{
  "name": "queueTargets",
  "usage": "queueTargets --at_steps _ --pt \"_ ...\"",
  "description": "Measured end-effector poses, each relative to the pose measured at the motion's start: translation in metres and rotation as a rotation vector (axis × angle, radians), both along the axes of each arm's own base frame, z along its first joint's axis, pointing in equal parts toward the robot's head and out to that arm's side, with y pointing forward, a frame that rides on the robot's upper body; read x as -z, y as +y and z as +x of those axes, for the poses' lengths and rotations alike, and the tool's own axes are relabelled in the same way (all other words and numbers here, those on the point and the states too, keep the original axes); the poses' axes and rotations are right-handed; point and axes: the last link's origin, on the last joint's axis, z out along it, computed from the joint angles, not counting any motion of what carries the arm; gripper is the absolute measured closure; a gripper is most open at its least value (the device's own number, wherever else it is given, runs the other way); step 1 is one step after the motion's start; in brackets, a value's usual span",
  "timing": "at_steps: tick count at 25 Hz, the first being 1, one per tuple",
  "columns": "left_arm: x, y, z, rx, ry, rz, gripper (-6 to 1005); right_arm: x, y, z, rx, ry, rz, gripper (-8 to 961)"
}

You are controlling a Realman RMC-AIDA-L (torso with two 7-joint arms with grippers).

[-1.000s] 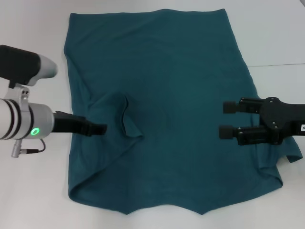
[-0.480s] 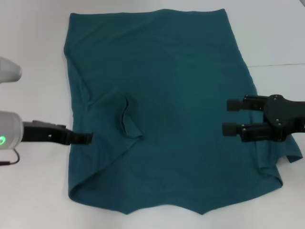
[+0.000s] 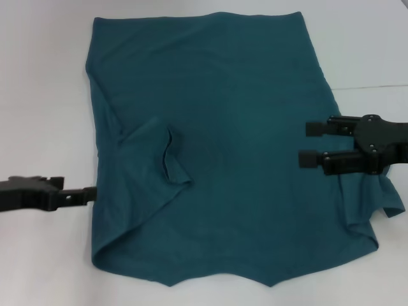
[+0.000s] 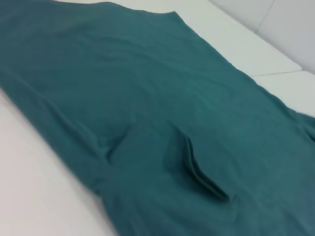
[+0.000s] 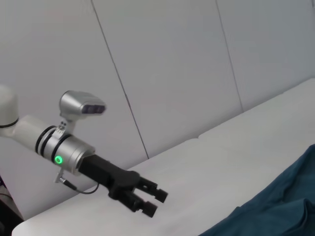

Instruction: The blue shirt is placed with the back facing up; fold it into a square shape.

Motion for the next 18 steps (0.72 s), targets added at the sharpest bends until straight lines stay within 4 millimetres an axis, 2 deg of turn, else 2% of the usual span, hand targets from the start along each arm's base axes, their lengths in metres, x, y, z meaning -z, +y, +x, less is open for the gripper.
queueTargets --at_steps 7,13,18 --pt "0.004 -0.010 -0.009 0.056 0.043 -0.003 96 -0.010 0.002 -0.001 0.024 0.009 0.003 12" --pt "0.023 -0.010 -0.016 0.117 0.096 -0.027 96 -0.017 0.007 -0.004 0.076 0.039 0.002 11" --pt "0.034 -0.010 -0.013 0.164 0.133 -0.066 95 -0.017 0.009 -0.004 0.088 0.042 0.006 11"
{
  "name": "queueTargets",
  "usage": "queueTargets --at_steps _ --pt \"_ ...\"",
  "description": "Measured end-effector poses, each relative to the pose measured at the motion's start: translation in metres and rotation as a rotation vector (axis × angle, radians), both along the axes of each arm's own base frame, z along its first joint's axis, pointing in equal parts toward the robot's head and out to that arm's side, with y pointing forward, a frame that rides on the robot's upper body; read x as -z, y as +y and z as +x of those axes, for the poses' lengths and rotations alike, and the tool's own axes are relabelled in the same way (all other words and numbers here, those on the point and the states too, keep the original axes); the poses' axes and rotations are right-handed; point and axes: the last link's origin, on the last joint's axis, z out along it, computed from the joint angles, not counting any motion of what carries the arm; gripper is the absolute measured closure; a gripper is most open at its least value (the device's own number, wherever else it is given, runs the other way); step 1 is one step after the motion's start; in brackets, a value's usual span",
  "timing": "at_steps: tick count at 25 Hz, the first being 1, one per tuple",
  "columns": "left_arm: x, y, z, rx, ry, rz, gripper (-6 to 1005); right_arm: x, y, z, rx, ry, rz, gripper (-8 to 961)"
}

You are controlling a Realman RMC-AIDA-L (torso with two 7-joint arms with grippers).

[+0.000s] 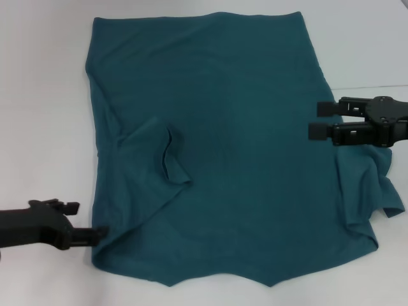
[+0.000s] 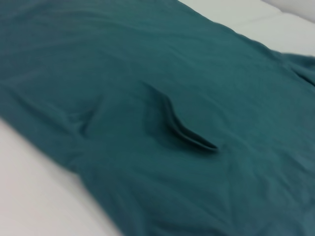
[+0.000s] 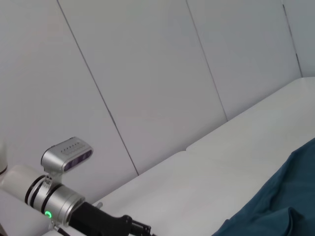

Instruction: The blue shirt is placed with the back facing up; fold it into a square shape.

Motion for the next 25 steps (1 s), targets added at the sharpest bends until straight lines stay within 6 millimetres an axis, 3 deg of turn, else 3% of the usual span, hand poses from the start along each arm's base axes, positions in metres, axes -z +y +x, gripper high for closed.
queueTargets --at_steps 9,16,25 --pt "0.025 0.008 0.019 0.089 0.099 -0.047 100 0.003 0.002 0.002 0.014 0.000 0.018 12" --pt "0.041 0.012 0.022 0.093 0.194 -0.057 104 0.003 0.003 0.003 0.017 -0.004 0.022 12" --pt "0.043 0.015 0.021 0.091 0.219 -0.042 109 0.002 0.004 0.002 0.019 -0.002 0.022 11"
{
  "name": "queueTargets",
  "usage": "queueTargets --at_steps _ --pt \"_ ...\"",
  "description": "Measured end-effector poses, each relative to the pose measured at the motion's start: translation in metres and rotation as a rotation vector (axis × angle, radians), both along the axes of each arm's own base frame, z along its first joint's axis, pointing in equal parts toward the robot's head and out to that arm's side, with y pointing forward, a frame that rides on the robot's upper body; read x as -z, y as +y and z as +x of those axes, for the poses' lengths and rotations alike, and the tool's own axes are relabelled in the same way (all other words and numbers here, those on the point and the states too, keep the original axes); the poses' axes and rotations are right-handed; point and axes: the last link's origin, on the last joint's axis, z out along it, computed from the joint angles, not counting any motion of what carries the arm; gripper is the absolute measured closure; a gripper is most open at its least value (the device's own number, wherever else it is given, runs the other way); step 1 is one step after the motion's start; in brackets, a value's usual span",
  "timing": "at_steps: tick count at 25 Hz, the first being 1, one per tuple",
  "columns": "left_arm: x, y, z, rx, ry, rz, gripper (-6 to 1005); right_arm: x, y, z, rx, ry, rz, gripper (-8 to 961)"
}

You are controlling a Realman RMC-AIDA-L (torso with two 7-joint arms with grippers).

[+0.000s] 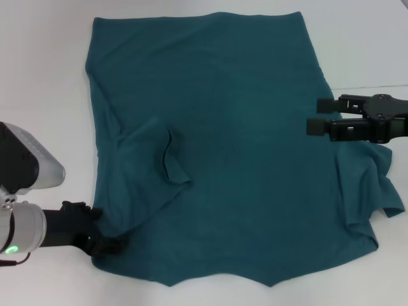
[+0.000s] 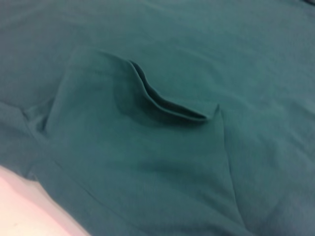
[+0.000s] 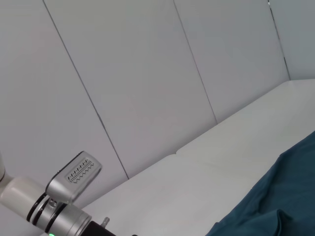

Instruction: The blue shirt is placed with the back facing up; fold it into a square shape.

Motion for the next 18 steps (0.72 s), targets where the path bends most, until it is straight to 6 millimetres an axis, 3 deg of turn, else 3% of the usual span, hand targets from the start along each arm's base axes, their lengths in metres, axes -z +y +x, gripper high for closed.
queueTargets --at_steps 6,11,18 --pt "0.0021 -0.0010 -0.0012 -0.002 0.031 -0.016 112 -0.0004 0.0009 -0.0013 -0.003 0.000 0.001 11" --pt "0.0021 -0.0015 -0.0011 -0.006 0.021 -0.013 280 -0.0001 0.0010 -0.0013 -0.004 0.001 0.001 12" --pt "0.0012 -0.0007 0.0007 -0.022 -0.025 0.013 598 0.0008 0.0007 -0.0011 -0.003 0.003 0.000 12"
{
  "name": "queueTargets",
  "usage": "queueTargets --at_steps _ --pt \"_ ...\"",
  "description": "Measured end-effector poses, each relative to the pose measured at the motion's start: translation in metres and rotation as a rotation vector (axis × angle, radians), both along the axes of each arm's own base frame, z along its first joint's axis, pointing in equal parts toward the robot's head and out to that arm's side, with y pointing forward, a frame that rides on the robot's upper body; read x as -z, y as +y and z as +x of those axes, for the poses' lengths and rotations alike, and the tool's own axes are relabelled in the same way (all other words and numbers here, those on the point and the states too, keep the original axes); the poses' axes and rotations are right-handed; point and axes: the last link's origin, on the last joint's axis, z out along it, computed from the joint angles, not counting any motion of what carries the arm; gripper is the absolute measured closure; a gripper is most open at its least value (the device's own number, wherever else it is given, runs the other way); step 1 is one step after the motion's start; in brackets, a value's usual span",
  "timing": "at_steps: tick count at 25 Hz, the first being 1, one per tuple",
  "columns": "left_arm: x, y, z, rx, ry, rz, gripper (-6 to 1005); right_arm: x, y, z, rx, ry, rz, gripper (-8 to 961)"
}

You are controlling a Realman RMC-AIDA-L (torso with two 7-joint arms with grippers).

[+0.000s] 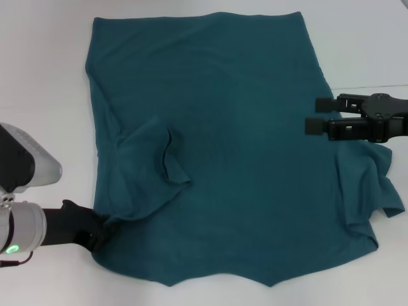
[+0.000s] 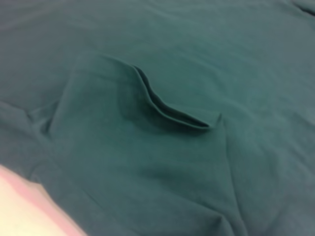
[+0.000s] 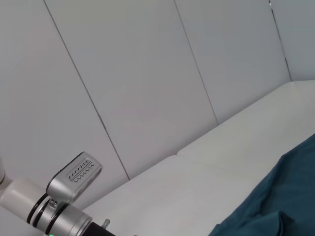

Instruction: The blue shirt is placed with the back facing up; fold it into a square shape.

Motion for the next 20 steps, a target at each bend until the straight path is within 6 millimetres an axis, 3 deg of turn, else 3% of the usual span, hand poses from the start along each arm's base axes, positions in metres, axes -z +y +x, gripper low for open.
queueTargets --at_steps 9,20 --pt "-0.009 -0.005 -0.010 -0.062 -0.057 0.081 969 0.001 0.002 -0.001 0.004 -0.001 0.008 11" --pt "-0.017 -0.021 -0.016 -0.081 -0.088 0.100 967 0.004 0.007 -0.007 -0.012 -0.001 0.009 12"
